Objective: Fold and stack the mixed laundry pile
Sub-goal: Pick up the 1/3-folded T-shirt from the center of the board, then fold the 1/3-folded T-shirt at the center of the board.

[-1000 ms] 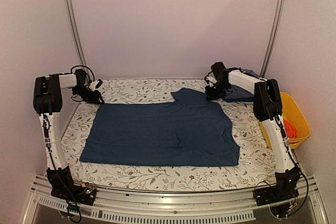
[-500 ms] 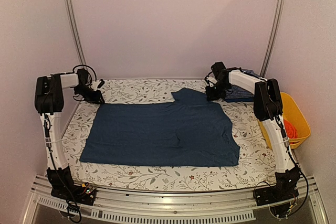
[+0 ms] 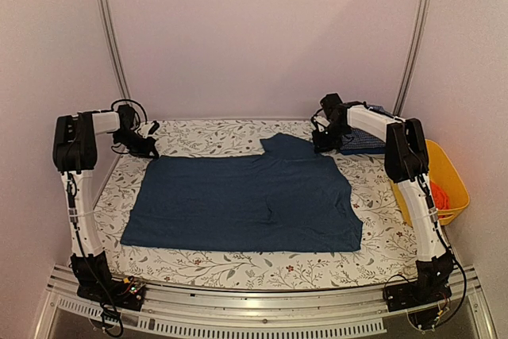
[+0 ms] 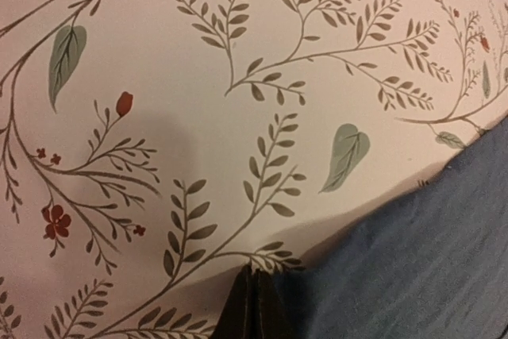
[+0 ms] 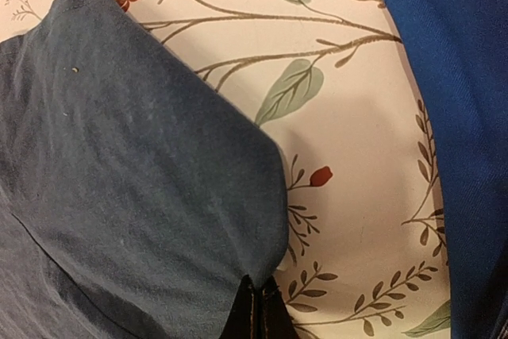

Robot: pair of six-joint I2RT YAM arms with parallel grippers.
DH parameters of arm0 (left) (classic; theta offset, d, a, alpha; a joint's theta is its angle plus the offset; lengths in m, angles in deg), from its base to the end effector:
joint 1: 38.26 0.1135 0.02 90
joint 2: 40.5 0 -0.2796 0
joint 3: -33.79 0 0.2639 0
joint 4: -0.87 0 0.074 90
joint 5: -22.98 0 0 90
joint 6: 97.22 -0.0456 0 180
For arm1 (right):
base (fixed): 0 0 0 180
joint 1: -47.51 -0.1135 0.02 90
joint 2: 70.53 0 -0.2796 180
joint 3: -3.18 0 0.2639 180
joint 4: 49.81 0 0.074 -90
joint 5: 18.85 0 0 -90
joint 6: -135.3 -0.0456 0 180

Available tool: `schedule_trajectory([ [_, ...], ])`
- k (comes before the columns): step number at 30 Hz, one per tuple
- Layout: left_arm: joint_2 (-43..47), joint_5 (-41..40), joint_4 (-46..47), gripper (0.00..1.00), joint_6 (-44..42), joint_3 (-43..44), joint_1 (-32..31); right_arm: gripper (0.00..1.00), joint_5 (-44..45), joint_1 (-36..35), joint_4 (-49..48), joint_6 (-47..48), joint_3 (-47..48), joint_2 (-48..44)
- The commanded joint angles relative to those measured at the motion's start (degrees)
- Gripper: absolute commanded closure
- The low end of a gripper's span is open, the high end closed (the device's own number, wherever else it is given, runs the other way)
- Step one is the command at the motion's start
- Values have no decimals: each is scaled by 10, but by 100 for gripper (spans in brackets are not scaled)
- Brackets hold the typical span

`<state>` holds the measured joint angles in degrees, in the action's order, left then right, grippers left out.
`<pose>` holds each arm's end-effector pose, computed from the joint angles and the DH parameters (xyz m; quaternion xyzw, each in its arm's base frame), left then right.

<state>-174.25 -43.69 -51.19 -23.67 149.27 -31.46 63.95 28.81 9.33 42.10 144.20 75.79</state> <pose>0.5015 0.0416 0.1236 0.1156 0.9586 -0.1614 0.2040 0.5351 0.1872 0.1366 -0.1450 0.9625 0.1021 0.2051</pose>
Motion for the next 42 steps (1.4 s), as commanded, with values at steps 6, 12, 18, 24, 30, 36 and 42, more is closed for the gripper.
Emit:
schedule_trajectory([
  [6, 61, 29, 20, 100, 27, -9, 6, 100, -3, 10, -13, -28, -38, -93],
  [12, 104, 35, 43, 100, 26, -69, 6, 100, -33, 11, -35, -42, -93, -139],
  [18, 171, 18, 67, 100, 27, -150, 6, 100, -62, 11, -63, -54, -168, -184],
  [24, 233, 2, 80, 100, 24, -220, 6, 100, -77, 6, -75, -58, -234, -237],
  [30, 265, -23, 89, 100, 26, -281, 6, 100, -79, -2, -97, -60, -320, -298],
  [36, 309, -80, 98, 100, 31, -325, 7, 100, -83, -15, -127, -77, -420, -350],
  [42, 336, -122, 95, 100, 36, -358, 8, 100, -81, -25, -145, -86, -494, -404],
])
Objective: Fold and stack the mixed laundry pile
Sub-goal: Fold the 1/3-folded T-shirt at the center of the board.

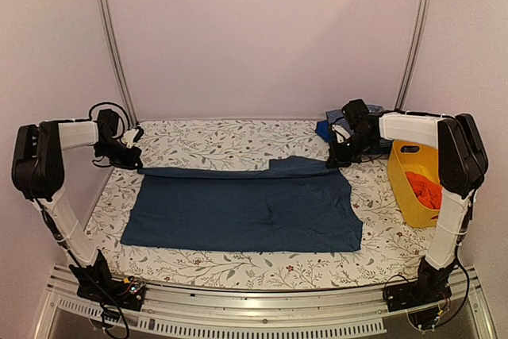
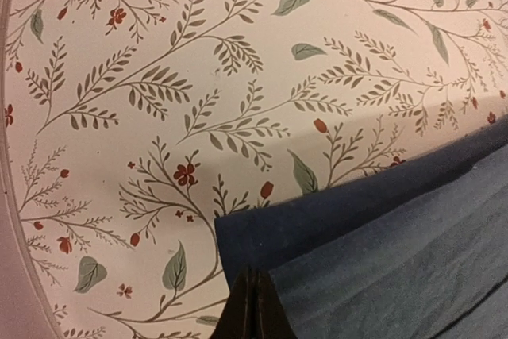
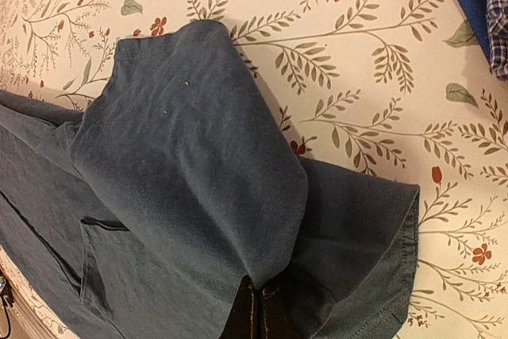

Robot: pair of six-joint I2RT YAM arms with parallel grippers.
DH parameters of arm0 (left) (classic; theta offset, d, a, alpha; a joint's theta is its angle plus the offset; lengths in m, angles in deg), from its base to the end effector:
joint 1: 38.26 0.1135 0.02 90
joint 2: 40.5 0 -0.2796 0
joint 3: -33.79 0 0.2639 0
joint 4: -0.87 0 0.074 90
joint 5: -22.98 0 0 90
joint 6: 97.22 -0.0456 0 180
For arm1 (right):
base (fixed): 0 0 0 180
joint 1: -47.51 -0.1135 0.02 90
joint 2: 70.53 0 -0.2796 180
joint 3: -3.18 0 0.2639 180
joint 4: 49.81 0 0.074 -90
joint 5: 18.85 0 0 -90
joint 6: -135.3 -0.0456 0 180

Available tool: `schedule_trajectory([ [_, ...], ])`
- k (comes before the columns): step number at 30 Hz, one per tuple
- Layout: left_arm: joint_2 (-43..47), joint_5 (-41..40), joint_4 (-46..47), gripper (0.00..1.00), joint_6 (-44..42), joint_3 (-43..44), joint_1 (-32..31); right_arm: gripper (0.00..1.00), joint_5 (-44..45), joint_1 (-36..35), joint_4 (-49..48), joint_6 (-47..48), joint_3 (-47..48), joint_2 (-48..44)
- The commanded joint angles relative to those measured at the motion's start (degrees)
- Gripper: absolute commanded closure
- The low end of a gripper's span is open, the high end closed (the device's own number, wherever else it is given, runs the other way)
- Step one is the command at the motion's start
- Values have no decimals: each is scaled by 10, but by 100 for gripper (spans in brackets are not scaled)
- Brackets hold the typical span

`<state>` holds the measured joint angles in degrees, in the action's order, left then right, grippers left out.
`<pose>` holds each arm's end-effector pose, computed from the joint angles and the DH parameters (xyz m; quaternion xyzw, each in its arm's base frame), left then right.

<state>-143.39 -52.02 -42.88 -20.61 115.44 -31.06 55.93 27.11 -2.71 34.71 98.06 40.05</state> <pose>0.3768 0.0357 0.1835 0.0805 0.9650 -0.0870 0.2340 0.3954 0.1598 0.1989 -0.1134 0.9572 0.1863 0.1902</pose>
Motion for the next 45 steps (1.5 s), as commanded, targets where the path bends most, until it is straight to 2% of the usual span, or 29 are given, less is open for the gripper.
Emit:
schedule_trajectory([
  [1, 32, -38, 12, 100, 6, -25, 4, 100, 1, -10, -24, -13, -42, -55],
  [11, 48, -35, 20, 100, 23, -69, 2, 100, 7, -22, -55, -25, -132, -90],
  [18, 55, -36, 12, 100, 19, -75, -4, 100, 31, -22, -42, -13, -111, -40],
  [30, 82, -47, -21, 100, 28, -99, -15, 100, 43, -1, -16, 5, -109, -72],
  [40, 48, -72, -21, 100, 26, -116, -36, 100, 24, -1, -25, 15, -130, -47],
  [45, 47, -87, -25, 93, 26, -114, -37, 100, 25, -2, -14, 20, -128, -43],
])
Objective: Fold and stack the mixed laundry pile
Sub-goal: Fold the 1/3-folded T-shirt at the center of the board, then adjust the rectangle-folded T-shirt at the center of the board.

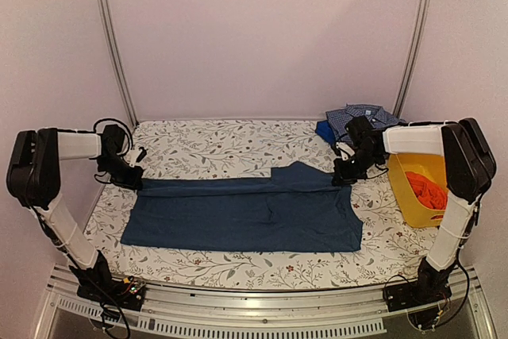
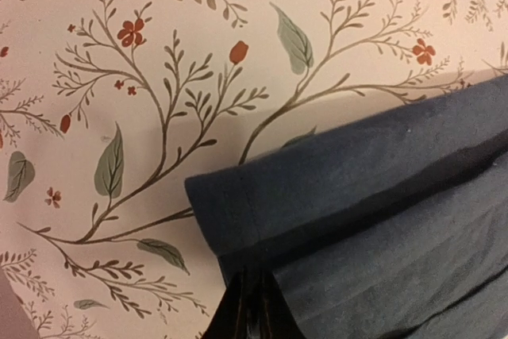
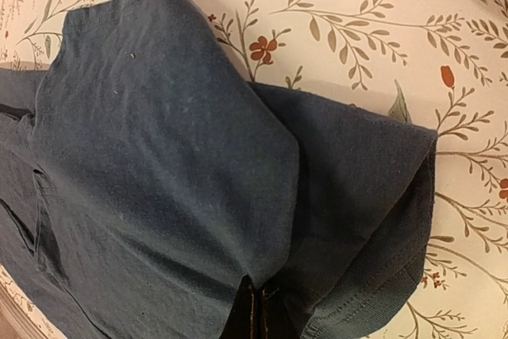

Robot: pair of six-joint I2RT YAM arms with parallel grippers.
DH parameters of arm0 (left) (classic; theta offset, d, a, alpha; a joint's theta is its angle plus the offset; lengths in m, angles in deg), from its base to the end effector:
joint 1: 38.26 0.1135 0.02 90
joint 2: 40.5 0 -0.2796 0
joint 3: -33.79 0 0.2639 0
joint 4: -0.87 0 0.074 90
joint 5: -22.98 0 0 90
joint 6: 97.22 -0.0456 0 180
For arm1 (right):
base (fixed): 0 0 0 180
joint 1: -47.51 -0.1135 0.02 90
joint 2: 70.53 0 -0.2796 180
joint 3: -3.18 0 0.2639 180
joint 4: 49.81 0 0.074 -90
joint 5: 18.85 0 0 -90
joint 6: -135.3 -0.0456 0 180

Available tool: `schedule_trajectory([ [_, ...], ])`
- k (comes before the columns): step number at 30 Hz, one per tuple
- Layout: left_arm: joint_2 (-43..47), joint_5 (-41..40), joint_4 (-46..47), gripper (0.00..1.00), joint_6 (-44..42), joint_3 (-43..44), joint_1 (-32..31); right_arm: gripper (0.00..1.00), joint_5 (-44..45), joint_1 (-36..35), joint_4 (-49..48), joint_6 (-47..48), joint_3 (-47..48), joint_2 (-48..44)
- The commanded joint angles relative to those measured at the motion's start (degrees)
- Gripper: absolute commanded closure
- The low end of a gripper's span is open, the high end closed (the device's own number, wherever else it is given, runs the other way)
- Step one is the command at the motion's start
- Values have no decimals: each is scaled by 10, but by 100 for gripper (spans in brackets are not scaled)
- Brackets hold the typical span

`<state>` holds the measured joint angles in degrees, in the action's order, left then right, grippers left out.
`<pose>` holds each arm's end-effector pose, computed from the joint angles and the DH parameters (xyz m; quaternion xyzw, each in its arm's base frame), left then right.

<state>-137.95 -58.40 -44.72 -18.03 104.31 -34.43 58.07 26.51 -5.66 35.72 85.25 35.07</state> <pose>0.3270 0.0150 0.1576 0.0714 0.9831 -0.0544 0.1598 0.3530 0.1466 0.1679 -0.1189 0.9677 0.1585 0.1560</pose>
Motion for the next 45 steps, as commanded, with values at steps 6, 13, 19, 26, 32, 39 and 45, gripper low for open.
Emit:
schedule_trajectory([
  [6, 43, -33, 4, 64, 15, -7, -3, 69, 1, 4, 42, 15, 4, -19],
  [13, 179, -18, 79, 42, 19, -7, -2, 43, -14, 24, 63, 26, 32, -72],
  [19, 233, 77, 188, 39, 87, 2, -18, 40, -45, 43, 54, 32, 126, -35],
  [26, 87, 103, 187, 39, 153, 102, -141, 41, -84, 44, 59, 34, 238, 75],
  [32, -116, 187, 163, 46, 228, 273, -243, 43, -111, 44, 57, 32, 265, 134],
  [39, -327, 238, 115, 46, 256, 480, -349, 46, -138, 42, 40, 24, 262, 171],
  [45, -438, 222, 78, 53, 289, 592, -392, 47, -144, 32, 32, 22, 269, 196],
])
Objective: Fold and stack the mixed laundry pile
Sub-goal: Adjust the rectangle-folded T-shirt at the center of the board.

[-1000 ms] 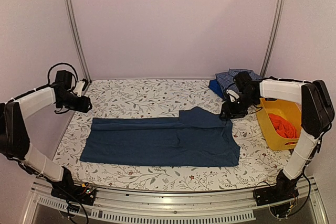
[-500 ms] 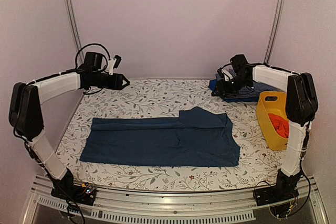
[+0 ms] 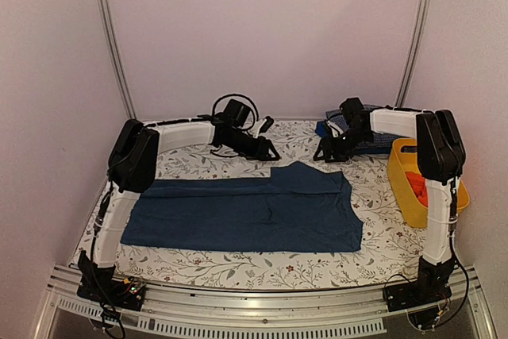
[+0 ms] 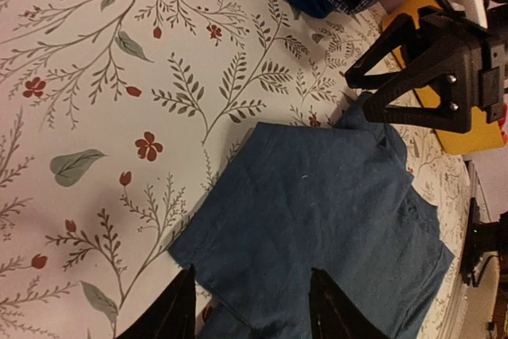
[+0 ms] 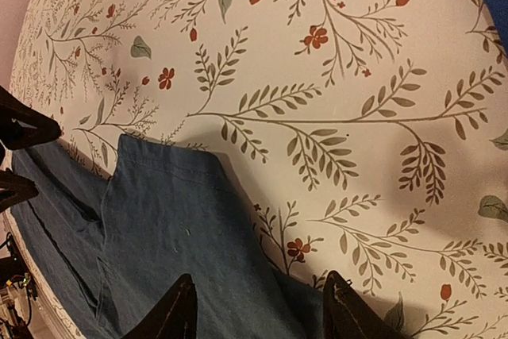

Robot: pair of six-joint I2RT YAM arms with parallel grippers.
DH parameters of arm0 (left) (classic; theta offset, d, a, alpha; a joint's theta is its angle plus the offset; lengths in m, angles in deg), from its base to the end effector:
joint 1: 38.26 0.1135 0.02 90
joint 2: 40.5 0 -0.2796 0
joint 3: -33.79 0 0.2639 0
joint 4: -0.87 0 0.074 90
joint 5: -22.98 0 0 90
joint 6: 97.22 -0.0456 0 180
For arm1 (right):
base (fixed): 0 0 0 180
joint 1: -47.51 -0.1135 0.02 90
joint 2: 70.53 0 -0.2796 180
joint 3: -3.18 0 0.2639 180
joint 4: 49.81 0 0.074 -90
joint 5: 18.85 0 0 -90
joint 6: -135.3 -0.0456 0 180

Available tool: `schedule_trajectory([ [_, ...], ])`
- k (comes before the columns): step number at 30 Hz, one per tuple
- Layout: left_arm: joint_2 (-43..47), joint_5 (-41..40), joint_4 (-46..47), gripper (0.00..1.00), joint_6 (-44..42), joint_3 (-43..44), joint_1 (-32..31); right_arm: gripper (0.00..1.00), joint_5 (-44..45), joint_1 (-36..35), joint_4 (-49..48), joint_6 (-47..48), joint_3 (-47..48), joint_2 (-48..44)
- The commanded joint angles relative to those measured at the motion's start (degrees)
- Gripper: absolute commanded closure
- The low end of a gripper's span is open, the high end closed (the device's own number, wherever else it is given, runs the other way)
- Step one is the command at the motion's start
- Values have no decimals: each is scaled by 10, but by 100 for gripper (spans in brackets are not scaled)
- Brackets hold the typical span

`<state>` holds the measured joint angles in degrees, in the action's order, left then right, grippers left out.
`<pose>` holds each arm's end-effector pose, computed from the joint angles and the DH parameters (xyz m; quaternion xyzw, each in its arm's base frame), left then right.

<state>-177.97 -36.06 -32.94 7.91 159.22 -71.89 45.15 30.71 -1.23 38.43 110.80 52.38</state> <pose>0.4557 -0.3313 0.1663 0.2426 0.8653 -0.3748 0.2278 0.4510 0.1570 0.1754 -0.1328 0.9412 0.2596 0.1706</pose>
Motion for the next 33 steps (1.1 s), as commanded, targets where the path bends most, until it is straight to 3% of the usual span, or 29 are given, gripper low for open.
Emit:
schedule_trajectory([
  [1, -44, -17, -42, 53, 33, 44, -22, 47, -15, -12, -12, -5, 14, 28],
  [13, -82, -170, -105, 53, 21, 69, -50, 48, 7, -33, -9, 11, 27, 63],
  [20, -109, -166, -103, 53, 17, 90, -55, 51, 9, -36, -5, 17, 55, 79],
  [28, -124, -147, -93, 64, 11, 102, -61, 53, -1, -42, 6, 19, 100, 107],
  [33, -126, -144, -90, 78, 12, 109, -63, 53, -3, -49, 11, 20, 118, 129],
])
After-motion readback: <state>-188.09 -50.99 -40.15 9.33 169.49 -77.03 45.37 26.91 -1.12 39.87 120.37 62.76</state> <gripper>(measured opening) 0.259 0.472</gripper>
